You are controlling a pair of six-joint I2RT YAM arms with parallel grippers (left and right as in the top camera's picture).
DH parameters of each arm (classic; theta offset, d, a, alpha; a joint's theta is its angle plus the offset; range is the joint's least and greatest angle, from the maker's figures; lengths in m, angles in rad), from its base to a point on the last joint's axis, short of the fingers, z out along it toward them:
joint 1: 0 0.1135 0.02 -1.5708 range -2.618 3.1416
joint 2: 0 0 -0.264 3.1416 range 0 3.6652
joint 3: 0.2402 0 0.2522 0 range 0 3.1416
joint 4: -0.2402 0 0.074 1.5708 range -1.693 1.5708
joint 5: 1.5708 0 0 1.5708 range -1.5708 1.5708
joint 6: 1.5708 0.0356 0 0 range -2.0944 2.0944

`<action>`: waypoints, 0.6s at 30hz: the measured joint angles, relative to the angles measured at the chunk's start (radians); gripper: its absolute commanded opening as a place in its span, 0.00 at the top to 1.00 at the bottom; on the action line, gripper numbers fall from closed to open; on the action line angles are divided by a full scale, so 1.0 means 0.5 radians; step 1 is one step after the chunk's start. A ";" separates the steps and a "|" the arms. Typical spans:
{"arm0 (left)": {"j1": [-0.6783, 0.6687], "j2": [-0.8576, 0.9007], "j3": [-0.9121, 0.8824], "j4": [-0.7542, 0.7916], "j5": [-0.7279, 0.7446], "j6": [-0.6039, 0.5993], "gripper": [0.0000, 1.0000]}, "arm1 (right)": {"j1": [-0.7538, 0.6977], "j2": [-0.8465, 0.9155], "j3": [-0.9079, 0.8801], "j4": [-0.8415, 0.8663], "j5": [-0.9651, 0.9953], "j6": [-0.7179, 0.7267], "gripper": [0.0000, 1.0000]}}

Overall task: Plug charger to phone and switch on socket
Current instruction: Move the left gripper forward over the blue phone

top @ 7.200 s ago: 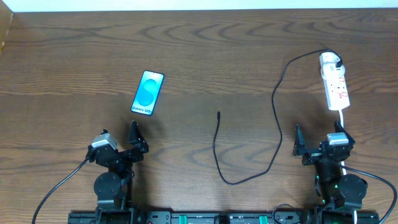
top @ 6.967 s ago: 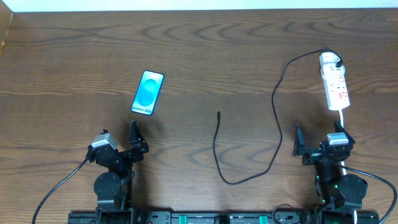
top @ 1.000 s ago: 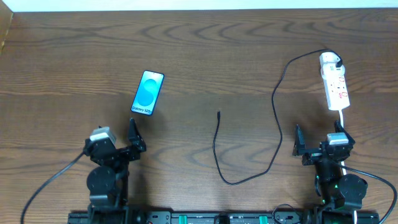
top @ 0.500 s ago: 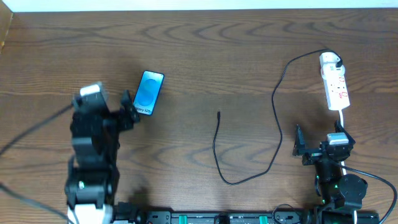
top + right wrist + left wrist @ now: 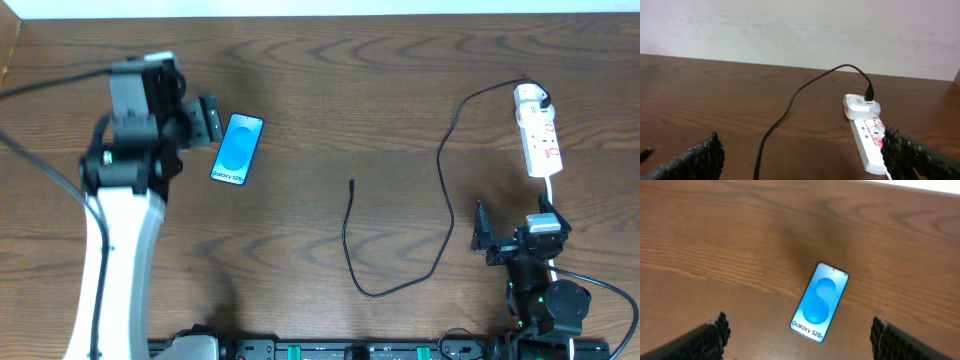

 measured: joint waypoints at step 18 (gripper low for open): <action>-0.001 0.684 0.643 -0.585 0.043 0.188 0.09 | 0.000 0.000 0.000 -0.001 0.000 0.000 0.01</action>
